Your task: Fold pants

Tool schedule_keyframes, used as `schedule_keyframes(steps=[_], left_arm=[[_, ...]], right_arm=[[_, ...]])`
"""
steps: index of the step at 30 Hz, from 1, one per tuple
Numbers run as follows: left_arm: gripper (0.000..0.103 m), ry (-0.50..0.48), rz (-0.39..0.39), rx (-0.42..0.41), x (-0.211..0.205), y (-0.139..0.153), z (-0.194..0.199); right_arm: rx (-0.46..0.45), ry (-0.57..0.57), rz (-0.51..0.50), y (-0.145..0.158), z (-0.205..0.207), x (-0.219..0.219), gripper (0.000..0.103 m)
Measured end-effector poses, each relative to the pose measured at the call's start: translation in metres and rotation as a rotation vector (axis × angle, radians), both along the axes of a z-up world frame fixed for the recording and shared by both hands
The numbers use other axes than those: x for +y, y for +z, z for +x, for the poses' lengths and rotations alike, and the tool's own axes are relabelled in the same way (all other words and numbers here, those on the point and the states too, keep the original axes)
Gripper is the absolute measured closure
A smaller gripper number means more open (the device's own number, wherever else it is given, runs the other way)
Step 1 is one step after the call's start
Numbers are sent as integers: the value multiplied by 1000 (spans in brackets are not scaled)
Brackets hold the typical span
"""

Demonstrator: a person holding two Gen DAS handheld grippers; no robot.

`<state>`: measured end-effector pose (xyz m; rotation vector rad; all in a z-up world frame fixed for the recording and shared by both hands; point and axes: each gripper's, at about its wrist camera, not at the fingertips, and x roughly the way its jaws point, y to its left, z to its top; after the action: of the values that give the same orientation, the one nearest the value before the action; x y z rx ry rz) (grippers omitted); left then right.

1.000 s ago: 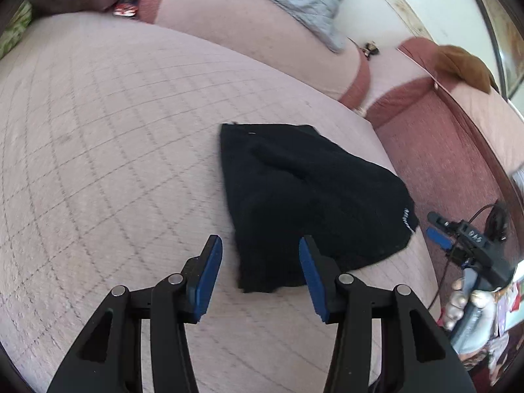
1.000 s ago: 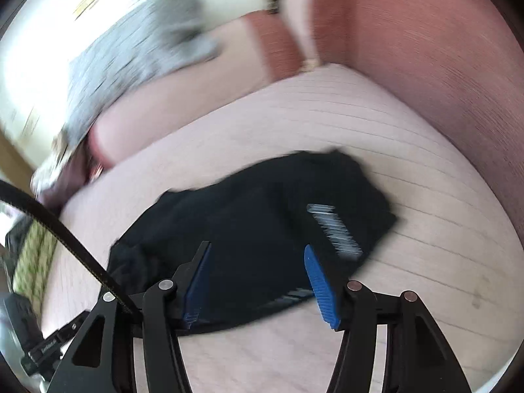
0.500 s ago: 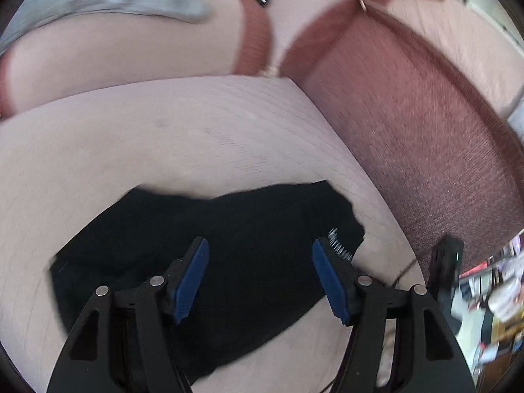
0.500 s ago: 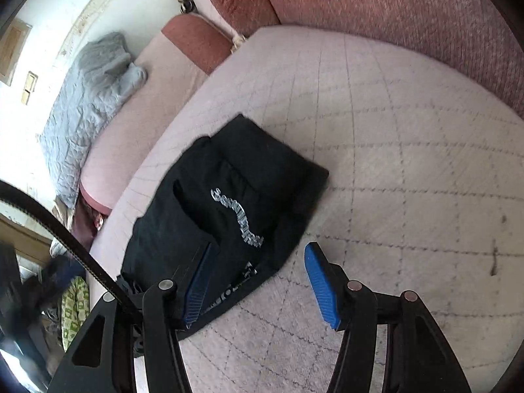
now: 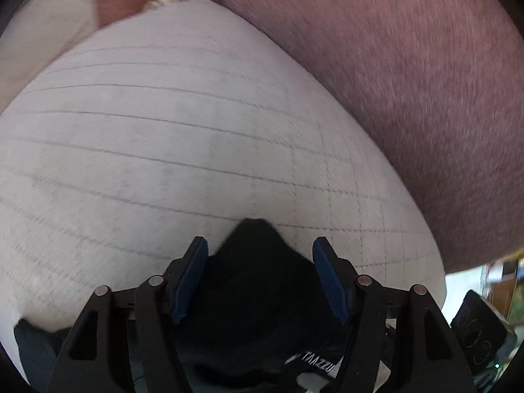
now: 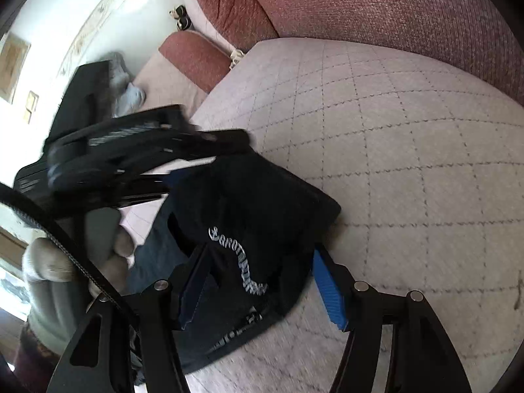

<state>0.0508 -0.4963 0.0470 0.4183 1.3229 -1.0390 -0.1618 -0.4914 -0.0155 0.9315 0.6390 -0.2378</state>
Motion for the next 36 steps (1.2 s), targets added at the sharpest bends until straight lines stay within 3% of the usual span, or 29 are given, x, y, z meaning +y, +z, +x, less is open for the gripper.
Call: schedule_keyframes(steps=[2,4,5,6,8,14,20,25,36], left_arm=[[38,-16,13,-10,-4,-2,-3],[54,-24,16,-27,-2,0,-7],[71,-30,15,-44,-1,2,-9],[79,-33,14,-65,2,6,-12],[84,-31,-18,-71,12,17,-15],[84,59,-159,-61,66,62,-11],[84,193,-274,-25,154,86,1],[84,304,-321,-4,220,90,15],[84,438,-387,11,290,86,24]], right_arm=[[-13,-4,1,0,0,-1,37],[-14,8,-10,0,3,1,49],[-11,17,-7,0,4,1,63],[-13,30,9,-2,5,2,70],[-21,40,11,0,4,4,77],[-96,98,-94,28,-4,26,79],[-151,215,-217,59,-7,81,79],[-140,297,-303,70,8,125,79],[-112,414,-365,77,36,184,80]])
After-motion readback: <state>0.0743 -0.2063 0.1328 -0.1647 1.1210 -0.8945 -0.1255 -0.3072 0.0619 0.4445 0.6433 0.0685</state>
